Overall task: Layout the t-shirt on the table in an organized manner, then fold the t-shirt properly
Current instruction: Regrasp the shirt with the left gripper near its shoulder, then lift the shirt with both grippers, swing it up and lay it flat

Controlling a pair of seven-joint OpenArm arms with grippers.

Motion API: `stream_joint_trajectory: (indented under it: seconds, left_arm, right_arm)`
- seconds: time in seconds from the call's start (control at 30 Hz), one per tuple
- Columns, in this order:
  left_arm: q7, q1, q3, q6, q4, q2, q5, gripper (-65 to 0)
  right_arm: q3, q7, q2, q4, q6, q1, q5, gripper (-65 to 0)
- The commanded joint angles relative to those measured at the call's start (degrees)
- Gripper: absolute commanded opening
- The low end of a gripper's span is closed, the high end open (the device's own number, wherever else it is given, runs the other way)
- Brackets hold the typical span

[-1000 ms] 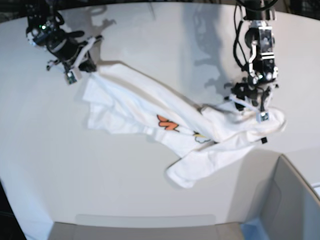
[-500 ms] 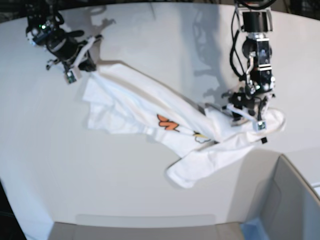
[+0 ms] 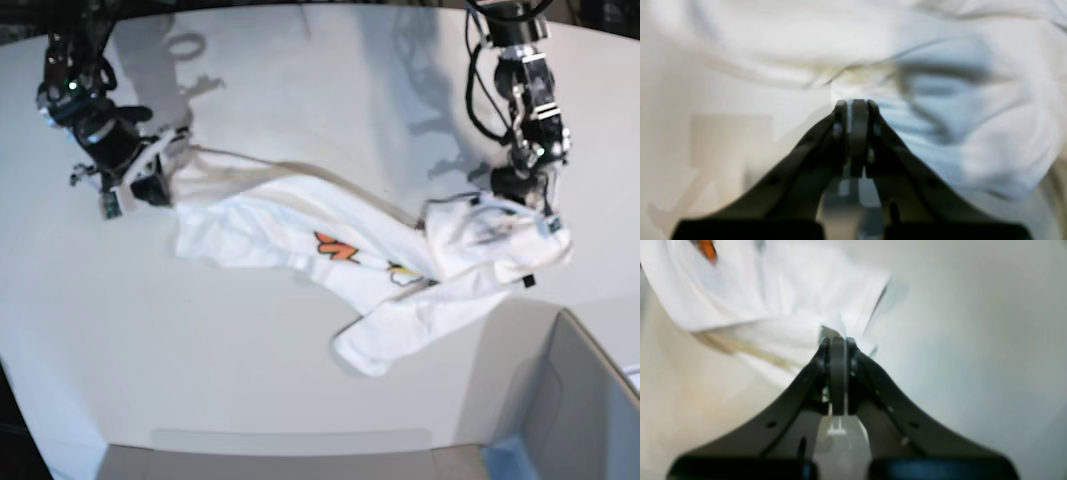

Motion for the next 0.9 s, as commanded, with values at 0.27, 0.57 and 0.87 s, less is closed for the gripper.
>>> stream_joint_trajectory:
  seconds: [0.27,0.57,0.87]
  left_arm:
    - [-1.4,7.1,-9.6,0.4,14.8,-0.1,0.8,-65.0]
    - [-1.5,5.8,-18.4,0.3,19.9,4.0,0.8,-65.0]
    - [-0.7,-12.7,-7.0,0.3,13.9,0.9,0.8,-65.0]
  right_arm:
    - [3.8,1.3,-0.6,1.2,0.0,2.8,0.4,-65.0]
    - [6.3,1.3,-0.6,1.2,0.0,12.6,0.4,-65.0]
    - [3.3,0.9,0.0,-3.9,0.1,30.0,0.4,-65.0]
